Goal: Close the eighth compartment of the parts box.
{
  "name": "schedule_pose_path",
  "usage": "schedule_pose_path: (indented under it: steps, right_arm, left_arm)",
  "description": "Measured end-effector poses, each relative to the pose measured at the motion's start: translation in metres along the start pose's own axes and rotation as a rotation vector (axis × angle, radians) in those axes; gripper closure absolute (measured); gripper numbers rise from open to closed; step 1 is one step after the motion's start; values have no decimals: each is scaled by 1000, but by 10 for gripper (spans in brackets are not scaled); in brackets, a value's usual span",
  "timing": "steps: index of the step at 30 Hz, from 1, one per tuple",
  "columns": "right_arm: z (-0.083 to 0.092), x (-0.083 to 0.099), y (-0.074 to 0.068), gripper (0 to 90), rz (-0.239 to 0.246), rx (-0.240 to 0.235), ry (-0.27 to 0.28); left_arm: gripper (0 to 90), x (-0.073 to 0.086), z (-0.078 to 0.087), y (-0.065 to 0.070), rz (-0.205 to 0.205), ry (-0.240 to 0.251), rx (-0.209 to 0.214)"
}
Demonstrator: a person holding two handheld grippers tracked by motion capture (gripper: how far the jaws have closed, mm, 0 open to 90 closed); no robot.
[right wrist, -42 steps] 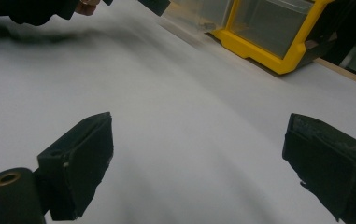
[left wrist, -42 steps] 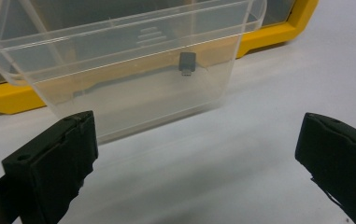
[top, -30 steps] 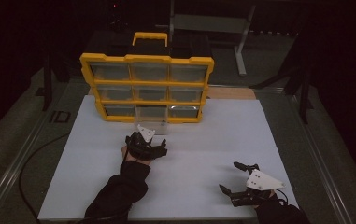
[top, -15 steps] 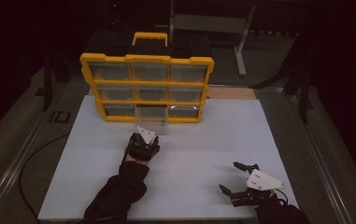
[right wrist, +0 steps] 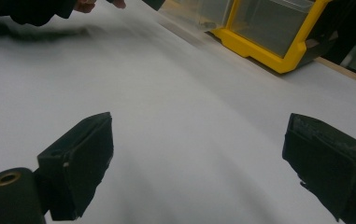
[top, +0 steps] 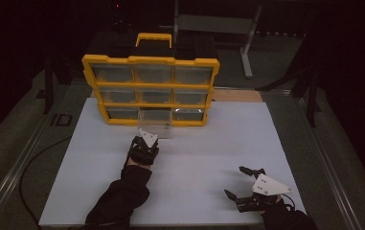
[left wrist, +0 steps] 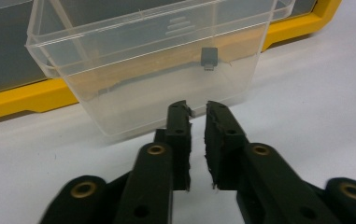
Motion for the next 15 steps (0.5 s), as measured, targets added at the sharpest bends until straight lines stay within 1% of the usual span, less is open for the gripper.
schedule_pose_path:
  steps: [3,5,6,11,12,13,15]
  right_arm:
    - [0,0,0,89,2,-3,-3]
    - [0,0,0,89,1,-3,-3]
    - [0,0,0,89,1,-2,-1]
    - [0,0,0,89,0,-2,0]
    - [0,0,0,89,0,-2,-2]
    - [0,0,0,89,1,-2,-2]
    - [0,0,0,89,2,-2,-2]
  left_arm:
    - [832,0,0,0,-5,0,-1]
    - [836,0,-1,-1,-8,-3,9]
    - [870,0,-1,-1,-7,-4,15]
    - [884,-1,-2,1,-20,-3,33]
    - [884,-1,-2,1,-27,-3,40]
    - [885,-1,-2,2,-42,1,44]
    - [887,-1,-3,3,-61,5,45]
Point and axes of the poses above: each handheld gripper's, and its own axes: z roughly backward along the jaws, x roughly out of its underside, y roughly to its right, the point moved 6 cm from there along -z, roughly forward along the jaws, and after that the axes turned 11 degrees about -x, right-handed, at the moved point
